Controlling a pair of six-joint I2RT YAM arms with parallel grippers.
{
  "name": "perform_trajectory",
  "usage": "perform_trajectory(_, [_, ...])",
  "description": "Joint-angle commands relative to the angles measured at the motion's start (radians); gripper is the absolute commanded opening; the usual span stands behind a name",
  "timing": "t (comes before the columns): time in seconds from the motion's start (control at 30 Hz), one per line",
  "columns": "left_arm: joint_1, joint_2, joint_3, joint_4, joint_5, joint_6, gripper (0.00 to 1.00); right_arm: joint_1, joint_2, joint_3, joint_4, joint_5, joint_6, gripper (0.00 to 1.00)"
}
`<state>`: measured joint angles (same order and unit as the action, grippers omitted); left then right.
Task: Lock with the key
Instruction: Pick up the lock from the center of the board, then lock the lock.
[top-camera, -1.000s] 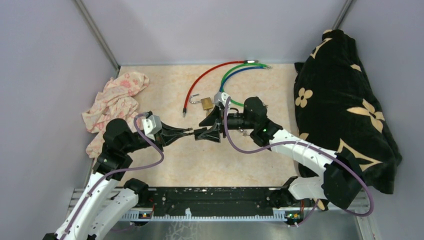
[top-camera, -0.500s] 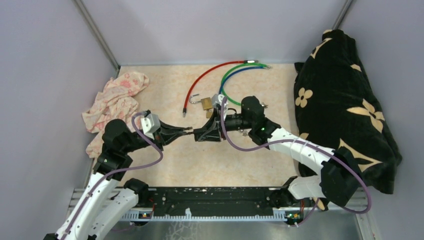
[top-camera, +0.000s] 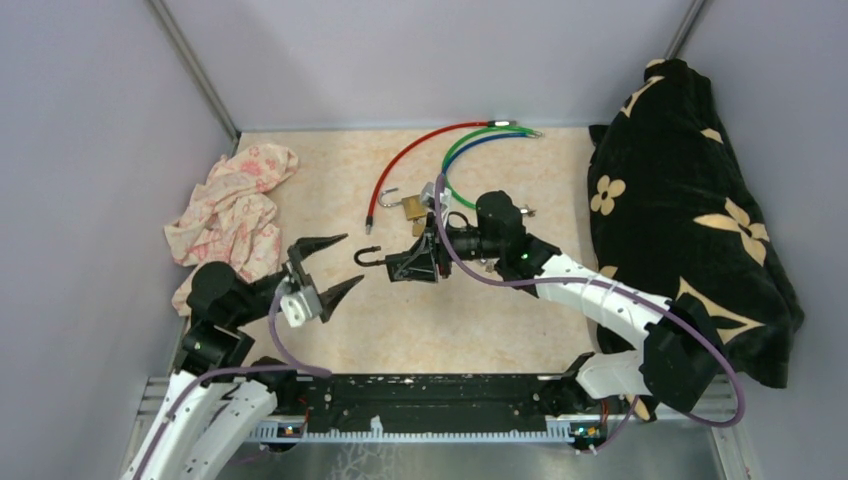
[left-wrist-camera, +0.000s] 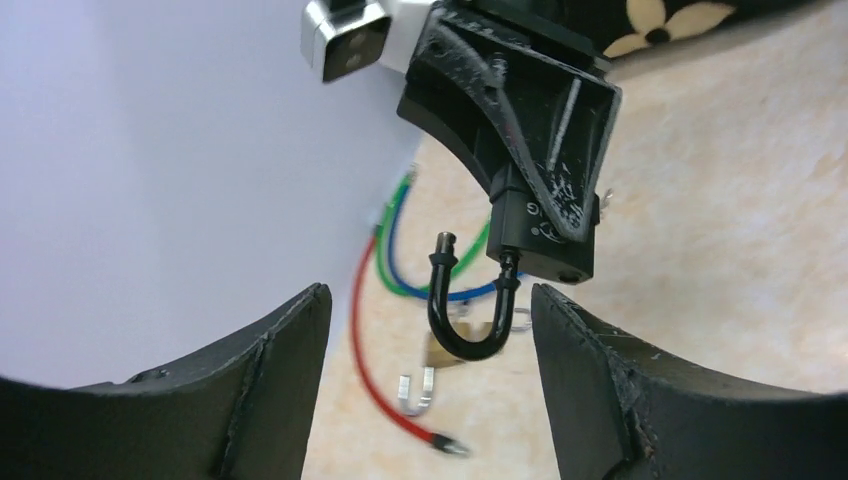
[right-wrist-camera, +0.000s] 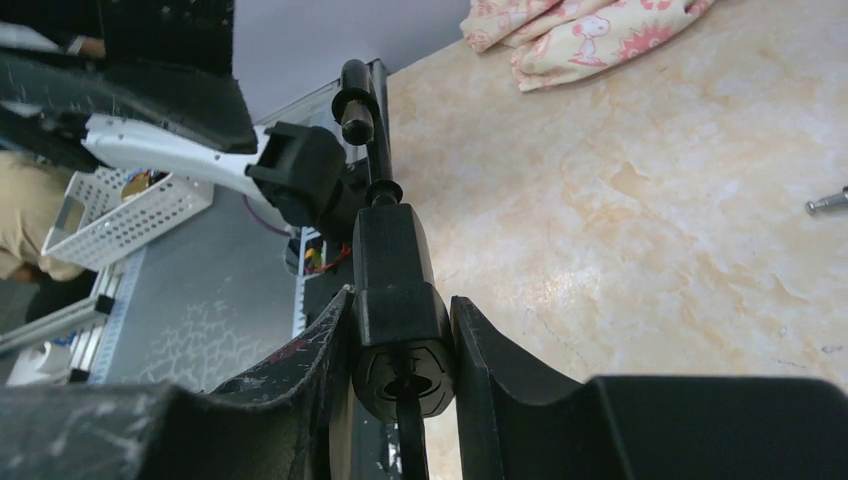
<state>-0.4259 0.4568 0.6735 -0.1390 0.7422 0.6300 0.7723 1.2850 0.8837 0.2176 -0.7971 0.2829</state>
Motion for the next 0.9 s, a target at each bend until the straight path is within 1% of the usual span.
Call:
perform_trajectory(0.0, [-0.005, -0.06, 0.021, -0.212, 0.093, 0.583, 0.77, 0.007, -0.037, 0.103, 0.074, 0.087, 0.124, 0.0])
perform_trajectory(0.07, [-0.005, -0.084, -0.012, -0.258, 0.103, 0.795, 0.79, 0.007, -0.03, 0.111, 0.085, 0.097, 0.163, 0.0])
perform_trajectory(0.13, [-0.005, -0.097, -0.063, -0.236, 0.082, 0.942, 0.81, 0.007, -0.027, 0.107, 0.119, 0.093, 0.202, 0.0])
perform_trajectory(0.33, [-0.005, -0.071, -0.176, 0.068, 0.041, 1.125, 0.82, 0.027, -0.018, 0.116, 0.117, 0.103, 0.216, 0.0])
perform_trajectory(0.37, [-0.005, -0.063, -0.187, 0.118, 0.036, 1.141, 0.81, 0.032, -0.017, 0.115, 0.116, 0.104, 0.215, 0.0])
perform_trajectory(0.4, [-0.006, -0.057, -0.196, 0.128, 0.033, 1.159, 0.79, 0.033, -0.017, 0.114, 0.118, 0.104, 0.216, 0.0])
perform_trajectory(0.57, [-0.007, -0.019, -0.216, 0.131, -0.014, 1.215, 0.7, 0.042, -0.014, 0.115, 0.128, 0.094, 0.214, 0.0])
perform_trajectory(0.67, [-0.007, -0.002, -0.214, 0.131, -0.016, 1.215, 0.6, 0.045, -0.012, 0.119, 0.123, 0.081, 0.21, 0.0])
perform_trajectory(0.73, [-0.007, 0.007, -0.21, 0.131, -0.018, 1.213, 0.51, 0.046, -0.016, 0.119, 0.122, 0.078, 0.204, 0.0])
perform_trajectory(0.83, [-0.006, 0.019, -0.191, 0.095, -0.019, 1.215, 0.46, 0.047, -0.019, 0.12, 0.125, 0.073, 0.198, 0.0])
perform_trajectory(0.87, [-0.005, 0.023, -0.184, 0.079, -0.015, 1.213, 0.42, 0.047, -0.019, 0.122, 0.123, 0.074, 0.196, 0.0])
